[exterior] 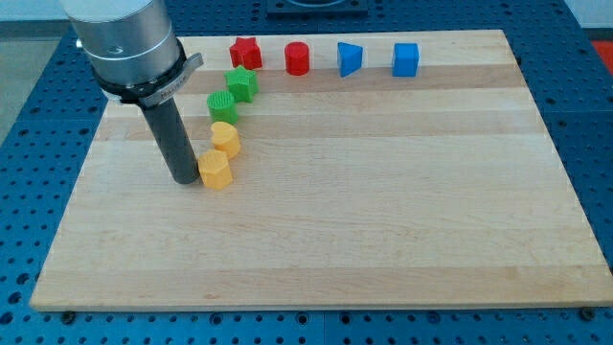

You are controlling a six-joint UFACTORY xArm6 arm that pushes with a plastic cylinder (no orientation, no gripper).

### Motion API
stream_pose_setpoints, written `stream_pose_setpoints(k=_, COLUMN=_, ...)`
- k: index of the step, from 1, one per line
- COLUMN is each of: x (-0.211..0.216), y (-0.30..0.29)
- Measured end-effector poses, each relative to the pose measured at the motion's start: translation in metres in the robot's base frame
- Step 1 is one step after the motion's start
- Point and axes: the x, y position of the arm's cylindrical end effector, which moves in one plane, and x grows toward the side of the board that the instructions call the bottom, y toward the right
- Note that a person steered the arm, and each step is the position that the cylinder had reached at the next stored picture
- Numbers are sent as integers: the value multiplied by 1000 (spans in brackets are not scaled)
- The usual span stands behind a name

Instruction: Move the triangle away from the center of the red circle and the blue cube

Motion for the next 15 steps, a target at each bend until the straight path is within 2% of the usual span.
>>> stream_pose_setpoints(k=1, x=16, y=0)
stream_pose_setpoints(k=2, x=72, y=7)
stream_pose_setpoints(k=3, x=83, y=80)
stream_pose_setpoints(k=5, x=-56, y=285)
stream_pose_setpoints(k=6, x=-152, y=349)
stream_pose_setpoints(k=7, x=-240, y=327)
stream_pose_setpoints(k=8, x=-254, y=273)
stream_pose_setpoints(k=9, x=-179, y=242)
stream_pose_setpoints(k=10, x=-198, y=262)
stream_pose_setpoints(k=11, x=-235, y=266)
stream_pose_setpoints(k=13, x=-261, y=157)
stream_pose_setpoints(k=14, x=-212, y=163)
stream_pose_setpoints(k=15, x=-143, y=150)
